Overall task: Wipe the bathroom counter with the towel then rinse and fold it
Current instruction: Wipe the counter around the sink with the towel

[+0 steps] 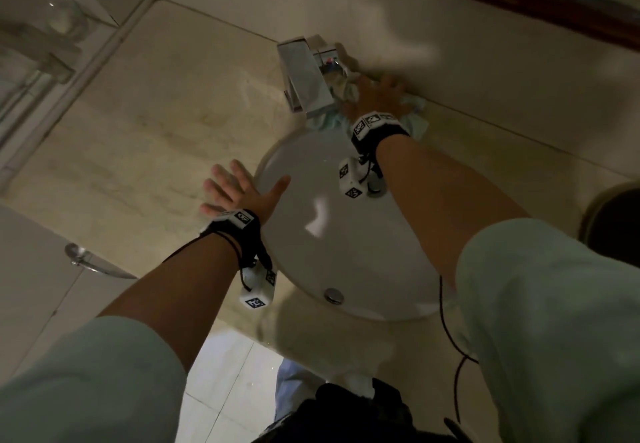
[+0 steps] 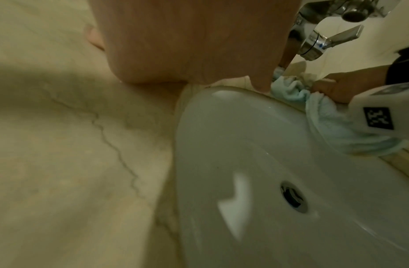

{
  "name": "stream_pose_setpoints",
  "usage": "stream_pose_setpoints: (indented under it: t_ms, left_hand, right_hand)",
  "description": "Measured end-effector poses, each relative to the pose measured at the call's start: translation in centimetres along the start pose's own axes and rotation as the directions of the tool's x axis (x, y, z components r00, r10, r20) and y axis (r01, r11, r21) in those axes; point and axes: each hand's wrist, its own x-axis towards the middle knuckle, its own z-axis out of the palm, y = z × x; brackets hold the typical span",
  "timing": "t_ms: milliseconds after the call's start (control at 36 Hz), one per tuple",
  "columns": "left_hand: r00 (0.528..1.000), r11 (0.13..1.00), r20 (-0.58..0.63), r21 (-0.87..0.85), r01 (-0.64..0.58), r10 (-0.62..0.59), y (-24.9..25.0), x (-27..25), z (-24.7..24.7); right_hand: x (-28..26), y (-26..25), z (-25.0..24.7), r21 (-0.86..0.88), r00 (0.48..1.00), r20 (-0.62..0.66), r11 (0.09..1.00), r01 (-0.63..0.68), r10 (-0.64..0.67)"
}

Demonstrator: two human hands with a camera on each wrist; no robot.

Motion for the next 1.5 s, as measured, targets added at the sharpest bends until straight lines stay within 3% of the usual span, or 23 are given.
stream_pose_setpoints:
  t_ms: [167, 389, 722, 972, 1250, 1500]
  left_hand:
    - [1.000, 1.000, -0.019, 0.011, -0.002, 0.002, 0.1, -0.2, 0.1]
    - [0.999, 0.999, -0.045, 0.052, 0.009, -0.007, 0.2, -0.7, -0.1]
    - [1.000, 0.994, -0.025, 0.112, 0.006, -0.003, 0.6, -2.0, -0.7]
    - [0.999, 0.988, -0.051, 0.154, 0.004, 0.004, 0.5, -2.0, -0.5]
    - [0.999, 0.989, -0.053, 0.147, 0.020, -0.013, 0.1, -0.5, 0.1]
    - [0.998, 0.993, -0.054, 0.117, 0.019, -0.013, 0.2, -0.3, 0.3]
  right_hand:
    - [-0.2, 2.8, -0.8, -0.039, 0.997, 0.010, 0.996, 0.074, -0.074]
    - [-2.0, 11.6, -1.9, 0.066, 0.991, -0.007, 0.989, -0.131, 0.132]
    - [-9.1, 22.0, -2.3, 0.099, 0.919, -0.050, 0.917, -0.386, 0.392]
    - [-12.7, 23.3, -0.5, 0.165, 0.875, -0.083, 0.873, -0.460, 0.477]
    - [-11.2, 22.3, -0.9, 0.191, 0.841, -0.091, 0.838, -0.512, 0.534]
    - [-7.9, 22.7, -2.0, 0.187, 0.843, -0.126, 0.847, -0.497, 0.522]
